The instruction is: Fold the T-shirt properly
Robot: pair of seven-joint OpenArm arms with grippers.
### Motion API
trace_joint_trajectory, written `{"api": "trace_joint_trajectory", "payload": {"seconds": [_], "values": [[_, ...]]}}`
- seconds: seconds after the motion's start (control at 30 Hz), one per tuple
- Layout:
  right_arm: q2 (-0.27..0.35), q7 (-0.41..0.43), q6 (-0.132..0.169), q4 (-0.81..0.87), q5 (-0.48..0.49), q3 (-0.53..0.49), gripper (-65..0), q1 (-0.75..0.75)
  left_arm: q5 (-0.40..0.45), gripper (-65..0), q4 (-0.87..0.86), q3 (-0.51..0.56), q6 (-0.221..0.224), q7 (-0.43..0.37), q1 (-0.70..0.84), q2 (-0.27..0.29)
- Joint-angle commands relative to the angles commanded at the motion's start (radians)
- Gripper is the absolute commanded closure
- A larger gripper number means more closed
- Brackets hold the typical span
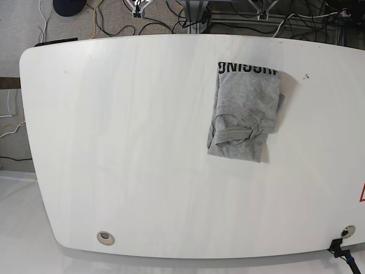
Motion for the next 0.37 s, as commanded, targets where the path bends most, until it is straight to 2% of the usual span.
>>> {"api": "trace_joint_trajectory", "payload": {"seconds": [0.37], "values": [[0.0,0.003,0.0,0.006,0.005,0.002,-1.4,0.0,0.0,0.0,0.005,0.0,0.003,-0.002,-0.002,0.014]]}}
